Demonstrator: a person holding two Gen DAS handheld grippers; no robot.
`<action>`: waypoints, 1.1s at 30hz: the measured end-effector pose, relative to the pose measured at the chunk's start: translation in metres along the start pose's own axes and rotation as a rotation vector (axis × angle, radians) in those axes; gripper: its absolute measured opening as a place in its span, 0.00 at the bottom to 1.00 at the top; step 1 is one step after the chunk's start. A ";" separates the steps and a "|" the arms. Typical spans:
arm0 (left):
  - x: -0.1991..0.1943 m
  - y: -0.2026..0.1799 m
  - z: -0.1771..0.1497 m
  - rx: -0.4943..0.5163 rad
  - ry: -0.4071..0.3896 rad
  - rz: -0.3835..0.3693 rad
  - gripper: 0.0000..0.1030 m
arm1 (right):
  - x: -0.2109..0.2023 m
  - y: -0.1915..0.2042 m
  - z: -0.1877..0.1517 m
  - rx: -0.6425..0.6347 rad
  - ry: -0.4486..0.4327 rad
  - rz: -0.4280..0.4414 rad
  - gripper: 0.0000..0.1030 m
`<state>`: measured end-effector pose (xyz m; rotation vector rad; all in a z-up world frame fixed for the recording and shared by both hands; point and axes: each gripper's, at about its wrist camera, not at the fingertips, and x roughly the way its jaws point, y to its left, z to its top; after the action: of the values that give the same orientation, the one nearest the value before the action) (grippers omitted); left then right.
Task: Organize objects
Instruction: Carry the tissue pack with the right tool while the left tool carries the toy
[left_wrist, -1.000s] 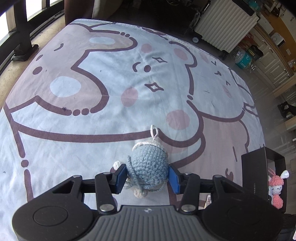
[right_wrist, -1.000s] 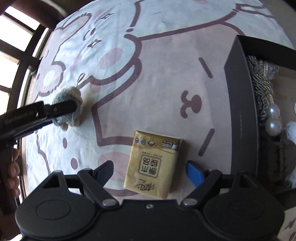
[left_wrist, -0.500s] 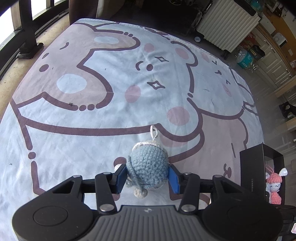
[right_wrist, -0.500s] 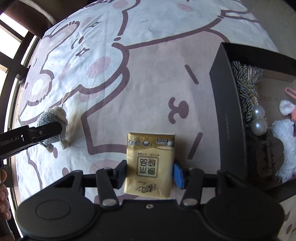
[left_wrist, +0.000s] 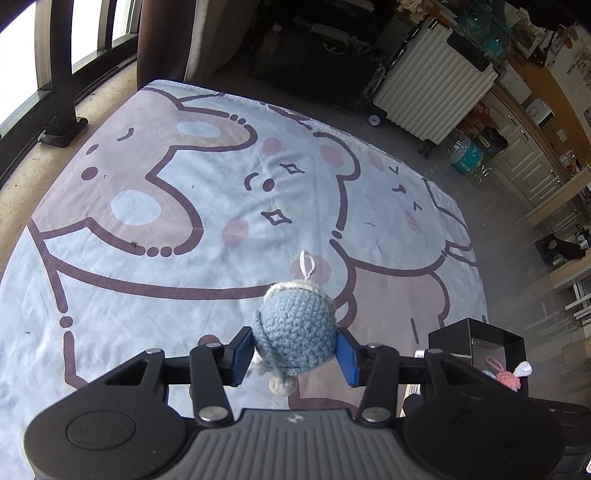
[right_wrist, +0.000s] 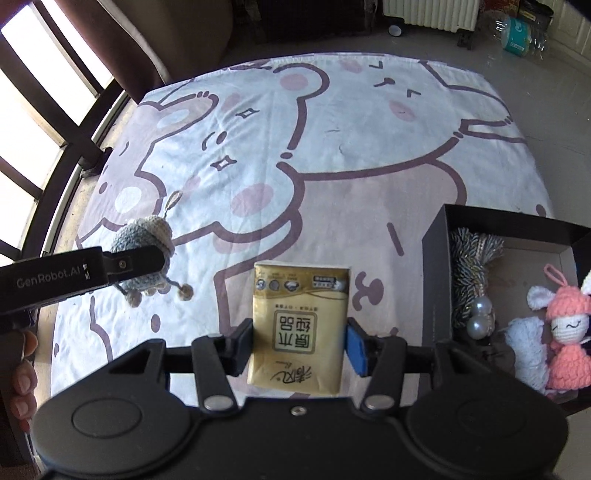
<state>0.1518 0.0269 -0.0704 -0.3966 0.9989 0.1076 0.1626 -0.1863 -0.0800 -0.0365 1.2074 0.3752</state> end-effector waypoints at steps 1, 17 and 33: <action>-0.003 -0.002 0.000 0.008 -0.006 0.003 0.47 | -0.003 -0.001 0.001 0.001 -0.008 0.001 0.51; -0.038 -0.035 -0.004 0.168 -0.080 0.094 0.47 | -0.049 -0.027 0.005 0.060 -0.130 -0.024 0.51; -0.034 -0.068 -0.012 0.275 -0.060 0.142 0.47 | -0.067 -0.049 -0.004 0.028 -0.158 -0.090 0.51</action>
<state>0.1421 -0.0375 -0.0288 -0.0706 0.9661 0.1075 0.1538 -0.2509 -0.0283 -0.0362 1.0513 0.2772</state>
